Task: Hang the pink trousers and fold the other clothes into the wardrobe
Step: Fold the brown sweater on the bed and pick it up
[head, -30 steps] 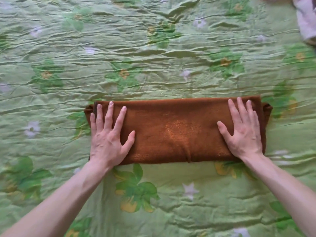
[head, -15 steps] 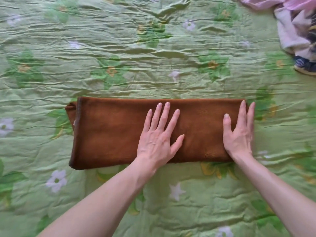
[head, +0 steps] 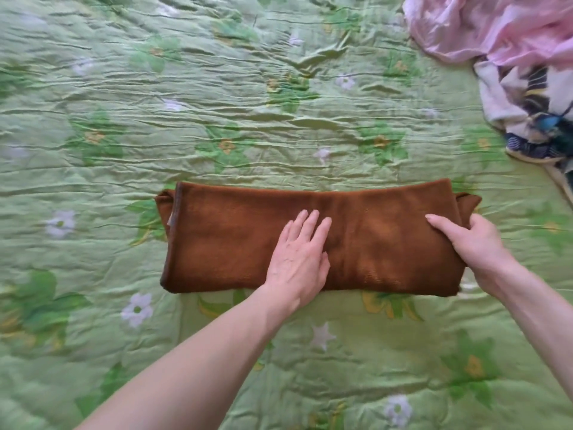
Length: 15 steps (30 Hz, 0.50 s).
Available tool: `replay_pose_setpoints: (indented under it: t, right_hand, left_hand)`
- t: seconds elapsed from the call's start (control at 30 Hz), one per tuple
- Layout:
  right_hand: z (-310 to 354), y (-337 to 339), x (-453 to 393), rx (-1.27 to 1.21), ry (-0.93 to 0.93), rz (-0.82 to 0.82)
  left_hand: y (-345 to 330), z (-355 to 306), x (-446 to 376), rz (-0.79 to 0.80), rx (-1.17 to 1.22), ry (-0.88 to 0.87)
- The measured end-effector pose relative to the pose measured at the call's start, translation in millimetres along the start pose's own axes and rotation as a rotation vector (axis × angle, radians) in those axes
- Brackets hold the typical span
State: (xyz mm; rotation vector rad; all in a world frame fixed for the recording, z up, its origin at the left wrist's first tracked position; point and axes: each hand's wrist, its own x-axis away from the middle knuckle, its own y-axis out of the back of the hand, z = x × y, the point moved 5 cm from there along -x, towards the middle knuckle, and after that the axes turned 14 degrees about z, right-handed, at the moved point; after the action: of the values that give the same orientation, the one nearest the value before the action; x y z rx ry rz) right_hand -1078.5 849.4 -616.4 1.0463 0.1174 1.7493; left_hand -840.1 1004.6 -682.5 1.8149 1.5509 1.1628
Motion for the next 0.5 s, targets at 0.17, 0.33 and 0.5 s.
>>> replay_pose_setpoints:
  t: [0.17,0.33,0.5]
  right_hand:
    - [75,-26,72,0.323,0.193,-0.115]
    - [113,-95,123,0.068,0.381,0.08]
    - [106,-171,129,-0.05,0.441,0.356]
  left_hand:
    - [23,-11,26,-0.156,0.871,0.104]
    - [65,-18,49,-0.171,1.256,0.068]
    - [99,8,74,-0.302,1.273,0.108]
